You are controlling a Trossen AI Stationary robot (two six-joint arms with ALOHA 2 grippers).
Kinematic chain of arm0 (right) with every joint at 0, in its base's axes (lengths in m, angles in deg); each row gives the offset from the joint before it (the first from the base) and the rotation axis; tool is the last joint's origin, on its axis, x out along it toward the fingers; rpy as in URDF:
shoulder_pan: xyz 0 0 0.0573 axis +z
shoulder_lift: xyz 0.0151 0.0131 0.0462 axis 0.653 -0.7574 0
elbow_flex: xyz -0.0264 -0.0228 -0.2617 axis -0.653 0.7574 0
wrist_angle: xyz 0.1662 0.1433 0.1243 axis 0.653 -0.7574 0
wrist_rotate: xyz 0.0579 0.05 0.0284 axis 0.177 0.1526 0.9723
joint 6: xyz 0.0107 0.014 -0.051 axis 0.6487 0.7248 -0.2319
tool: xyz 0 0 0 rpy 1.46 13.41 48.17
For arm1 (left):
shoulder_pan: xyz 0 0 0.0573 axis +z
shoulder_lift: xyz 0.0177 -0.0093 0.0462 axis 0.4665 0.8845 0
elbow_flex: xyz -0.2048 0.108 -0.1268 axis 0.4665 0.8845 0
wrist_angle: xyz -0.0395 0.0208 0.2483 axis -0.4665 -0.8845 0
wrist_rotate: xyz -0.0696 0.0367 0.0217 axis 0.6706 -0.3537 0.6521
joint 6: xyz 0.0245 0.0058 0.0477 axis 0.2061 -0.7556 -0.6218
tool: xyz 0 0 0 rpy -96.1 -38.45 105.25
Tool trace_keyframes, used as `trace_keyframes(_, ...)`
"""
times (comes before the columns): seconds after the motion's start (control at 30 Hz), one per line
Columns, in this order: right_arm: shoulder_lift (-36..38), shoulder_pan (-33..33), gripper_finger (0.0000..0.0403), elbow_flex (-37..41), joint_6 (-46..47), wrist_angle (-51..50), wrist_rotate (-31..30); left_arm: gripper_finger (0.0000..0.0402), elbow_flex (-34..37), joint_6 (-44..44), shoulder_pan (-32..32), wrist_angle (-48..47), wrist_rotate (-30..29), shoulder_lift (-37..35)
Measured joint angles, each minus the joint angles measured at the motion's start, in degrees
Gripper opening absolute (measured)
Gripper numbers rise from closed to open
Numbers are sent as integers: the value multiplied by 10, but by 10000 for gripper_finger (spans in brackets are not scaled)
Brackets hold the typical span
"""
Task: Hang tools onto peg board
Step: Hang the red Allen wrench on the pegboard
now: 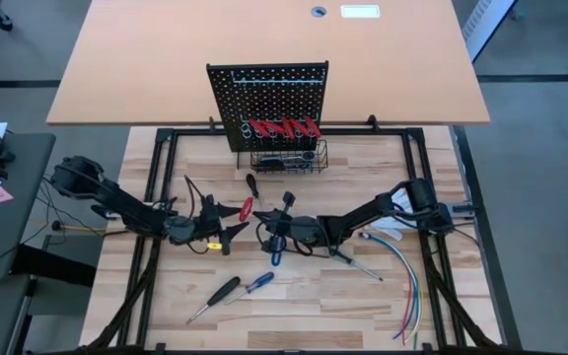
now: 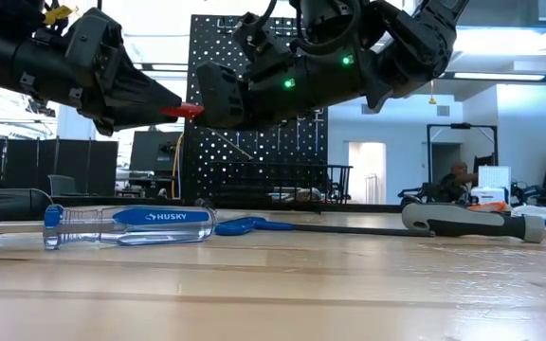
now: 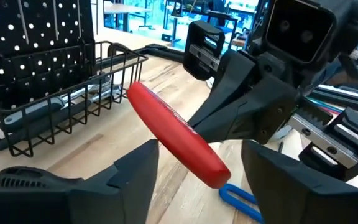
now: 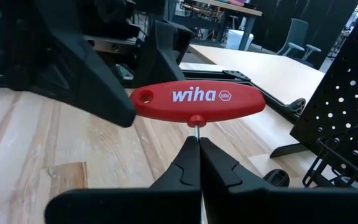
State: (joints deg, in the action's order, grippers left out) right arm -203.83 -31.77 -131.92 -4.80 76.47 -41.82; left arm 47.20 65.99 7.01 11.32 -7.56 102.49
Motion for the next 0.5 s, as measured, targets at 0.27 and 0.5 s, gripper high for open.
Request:
trace_keyframes(0.27,0,0,0,0,-1,2,0,139,0,-15,0,17,-3,1)
trace_keyframes(0.5,0,0,0,0,-1,0,0,59,0,-30,0,17,-5,1)
